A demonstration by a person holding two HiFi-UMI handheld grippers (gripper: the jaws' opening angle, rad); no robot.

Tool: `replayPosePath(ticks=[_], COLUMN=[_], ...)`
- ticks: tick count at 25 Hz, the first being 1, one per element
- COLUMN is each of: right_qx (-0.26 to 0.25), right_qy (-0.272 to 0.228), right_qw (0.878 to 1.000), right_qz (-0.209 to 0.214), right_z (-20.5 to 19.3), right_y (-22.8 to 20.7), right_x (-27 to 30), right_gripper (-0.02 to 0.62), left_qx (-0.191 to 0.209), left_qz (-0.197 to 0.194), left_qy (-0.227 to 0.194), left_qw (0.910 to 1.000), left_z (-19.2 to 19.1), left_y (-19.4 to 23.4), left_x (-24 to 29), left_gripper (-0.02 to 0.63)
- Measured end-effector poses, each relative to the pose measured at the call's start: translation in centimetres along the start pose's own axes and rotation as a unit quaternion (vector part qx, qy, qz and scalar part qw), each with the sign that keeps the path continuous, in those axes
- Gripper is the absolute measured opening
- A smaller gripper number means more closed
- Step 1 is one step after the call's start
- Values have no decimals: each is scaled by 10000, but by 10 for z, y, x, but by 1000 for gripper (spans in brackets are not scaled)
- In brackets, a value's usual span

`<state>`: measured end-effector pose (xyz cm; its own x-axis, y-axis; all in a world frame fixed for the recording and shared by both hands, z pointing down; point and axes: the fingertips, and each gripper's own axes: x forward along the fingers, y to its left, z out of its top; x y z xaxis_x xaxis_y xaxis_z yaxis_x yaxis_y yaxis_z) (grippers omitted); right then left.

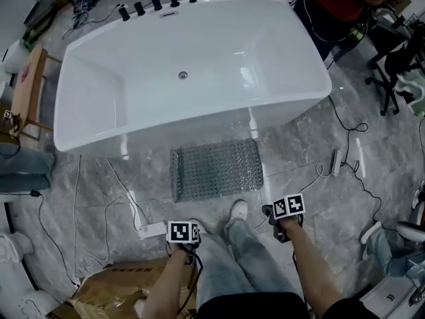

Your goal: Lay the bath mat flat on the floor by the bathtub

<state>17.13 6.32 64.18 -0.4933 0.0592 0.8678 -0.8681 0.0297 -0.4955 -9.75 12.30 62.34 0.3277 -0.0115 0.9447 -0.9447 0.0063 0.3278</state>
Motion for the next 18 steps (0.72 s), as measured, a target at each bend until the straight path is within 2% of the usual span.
replayPosePath(ticks=[5,9,15,18], right_qx=[-368,-632,-1105,-1203], right_qy=[-183,-227,-779,-1063], right_qw=[9991,9977,9908,9870], right_qz=[85,115,-19,41], right_z=[8,9,38,58], right_y=[35,58,83,96], right_x=[-19,-37,-79,-107], right_gripper=[5,5,3,3], left_qx=[-25,-212,-443,-406], left_qz=[145,104,-204,-327], left_qy=[-71,-141,-670,-1022], left_qw=[9999,9996,9966,9934], left_z=[5,10,40,65], left_y=[-14,-37,-75,-91], left_x=[-30,-50,-89,-116], left_gripper=[3,3,5,3])
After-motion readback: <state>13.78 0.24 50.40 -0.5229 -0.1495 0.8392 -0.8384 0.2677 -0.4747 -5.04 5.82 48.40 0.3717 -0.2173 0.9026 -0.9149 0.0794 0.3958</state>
